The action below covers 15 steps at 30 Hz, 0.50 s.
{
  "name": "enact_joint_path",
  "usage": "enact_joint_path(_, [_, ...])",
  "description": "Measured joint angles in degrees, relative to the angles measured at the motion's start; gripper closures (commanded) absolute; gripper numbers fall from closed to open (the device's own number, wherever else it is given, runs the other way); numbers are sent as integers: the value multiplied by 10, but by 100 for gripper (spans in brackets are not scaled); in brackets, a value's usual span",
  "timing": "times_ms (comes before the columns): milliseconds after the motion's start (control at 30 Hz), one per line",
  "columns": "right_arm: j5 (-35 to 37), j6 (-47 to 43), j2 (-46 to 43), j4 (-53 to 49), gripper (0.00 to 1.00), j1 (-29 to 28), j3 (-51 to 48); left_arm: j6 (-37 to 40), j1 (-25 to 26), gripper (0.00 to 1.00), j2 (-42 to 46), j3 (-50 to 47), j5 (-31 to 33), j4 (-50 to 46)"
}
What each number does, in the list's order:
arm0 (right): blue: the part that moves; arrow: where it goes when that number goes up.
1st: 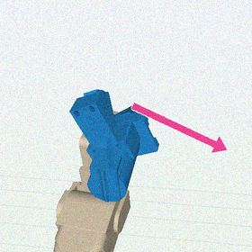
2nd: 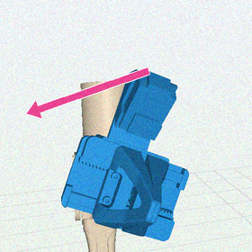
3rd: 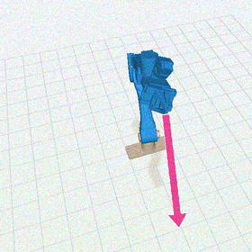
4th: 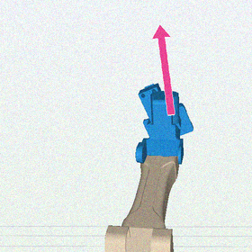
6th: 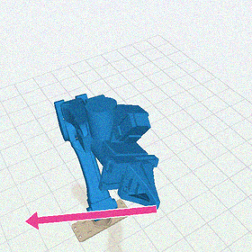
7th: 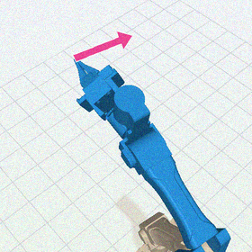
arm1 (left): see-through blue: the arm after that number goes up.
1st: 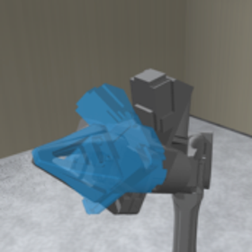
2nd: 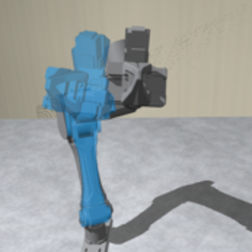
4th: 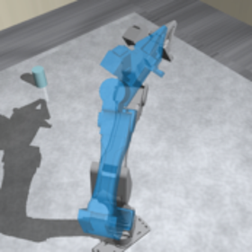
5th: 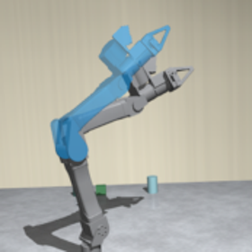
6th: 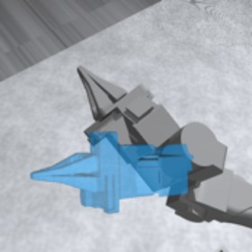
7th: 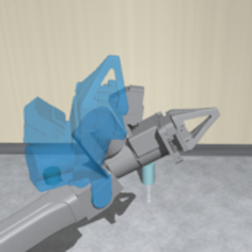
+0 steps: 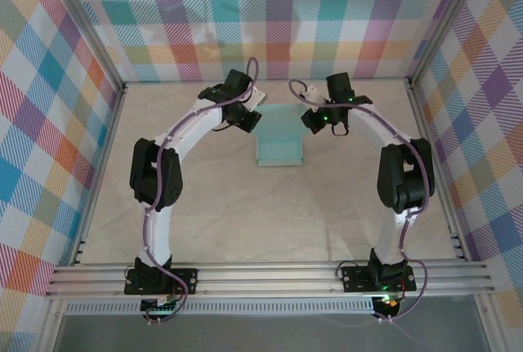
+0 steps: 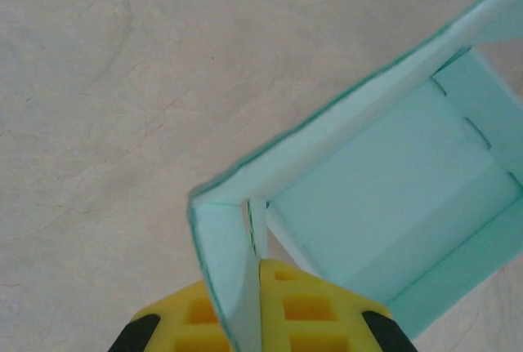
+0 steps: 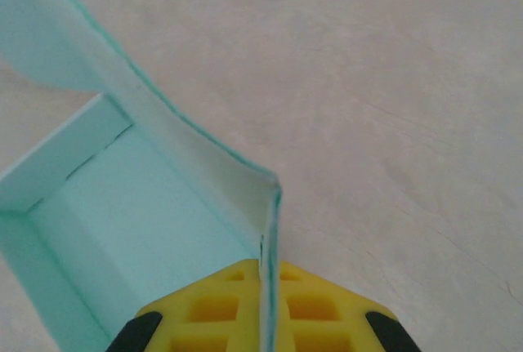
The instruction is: Fold the paper box
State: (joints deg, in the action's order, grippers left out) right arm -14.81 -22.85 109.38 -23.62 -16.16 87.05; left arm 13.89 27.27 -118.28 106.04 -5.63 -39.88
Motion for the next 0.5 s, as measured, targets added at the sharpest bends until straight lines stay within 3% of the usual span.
enact_joint_path(500, [224,268,-90,213,100,-78,-190,-187,43,100,53,-145,92,188])
